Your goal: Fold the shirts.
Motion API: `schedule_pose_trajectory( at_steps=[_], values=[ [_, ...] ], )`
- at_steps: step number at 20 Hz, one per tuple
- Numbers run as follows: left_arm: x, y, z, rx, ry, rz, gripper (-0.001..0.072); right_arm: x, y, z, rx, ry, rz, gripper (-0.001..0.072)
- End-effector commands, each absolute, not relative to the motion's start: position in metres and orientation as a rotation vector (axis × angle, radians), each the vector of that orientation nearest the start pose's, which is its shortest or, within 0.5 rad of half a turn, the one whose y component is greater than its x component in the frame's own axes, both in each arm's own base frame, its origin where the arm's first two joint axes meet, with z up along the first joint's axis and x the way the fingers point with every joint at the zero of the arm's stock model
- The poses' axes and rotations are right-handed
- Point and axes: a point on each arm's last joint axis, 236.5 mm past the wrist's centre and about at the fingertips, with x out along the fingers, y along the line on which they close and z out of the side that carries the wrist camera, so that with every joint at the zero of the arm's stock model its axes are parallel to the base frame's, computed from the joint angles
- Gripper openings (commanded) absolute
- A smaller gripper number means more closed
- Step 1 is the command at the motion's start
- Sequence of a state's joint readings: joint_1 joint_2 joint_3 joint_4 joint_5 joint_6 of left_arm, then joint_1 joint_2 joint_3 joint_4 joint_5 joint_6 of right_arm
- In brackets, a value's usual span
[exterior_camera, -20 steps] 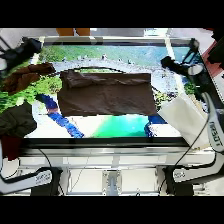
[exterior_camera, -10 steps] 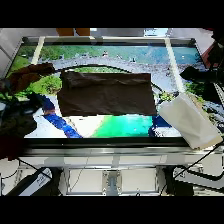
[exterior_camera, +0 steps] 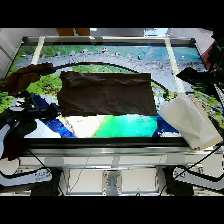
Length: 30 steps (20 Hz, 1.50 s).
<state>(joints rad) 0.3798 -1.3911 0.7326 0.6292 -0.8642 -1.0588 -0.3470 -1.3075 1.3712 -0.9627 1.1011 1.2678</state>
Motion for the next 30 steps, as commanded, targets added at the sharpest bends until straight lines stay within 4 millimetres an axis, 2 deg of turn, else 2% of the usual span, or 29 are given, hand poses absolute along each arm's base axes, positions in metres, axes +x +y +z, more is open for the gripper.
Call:
schedule_pose_trajectory(
  at_steps=[1,3,6,13,17,19,24,29,30],
  values=[
    [0.385,-0.021,-0.097,-0.771,1.125,-0.151,0.0439,0.455,-0.025,0.127,0.445,0.853,0.217,0.0448],
    [0.393,-0.017,-0.093,-0.746,1.112,-0.135,0.0439,0.454,-0.022,0.127,0.449,0.858,0.230,0.0448],
    [0.394,-0.005,-0.091,-0.707,1.143,-0.096,0.0439,0.451,-0.020,0.125,0.429,0.871,0.247,0.0448],
    [0.357,-0.010,-0.088,-0.628,1.342,-0.155,0.0439,0.448,-0.019,0.124,0.430,0.882,0.253,0.0448],
    [0.351,0.021,-0.091,-0.642,1.346,-0.054,0.0439,0.444,-0.016,0.122,0.430,0.902,0.263,0.0448],
    [0.355,0.028,-0.091,-0.652,1.324,-0.034,0.0439,0.446,-0.017,0.123,0.434,0.892,0.260,0.0448],
    [0.370,0.003,-0.098,-0.705,1.291,-0.104,0.0438,0.448,-0.010,0.129,0.467,0.877,0.283,0.0448],
    [0.374,-0.018,-0.118,-0.741,1.323,-0.126,0.0435,0.445,-0.006,0.129,0.475,0.887,0.297,0.0447],
    [0.381,-0.020,-0.113,-0.774,1.298,-0.126,0.0306,0.441,-0.004,0.127,0.477,0.906,0.308,0.0447]
  ],
)
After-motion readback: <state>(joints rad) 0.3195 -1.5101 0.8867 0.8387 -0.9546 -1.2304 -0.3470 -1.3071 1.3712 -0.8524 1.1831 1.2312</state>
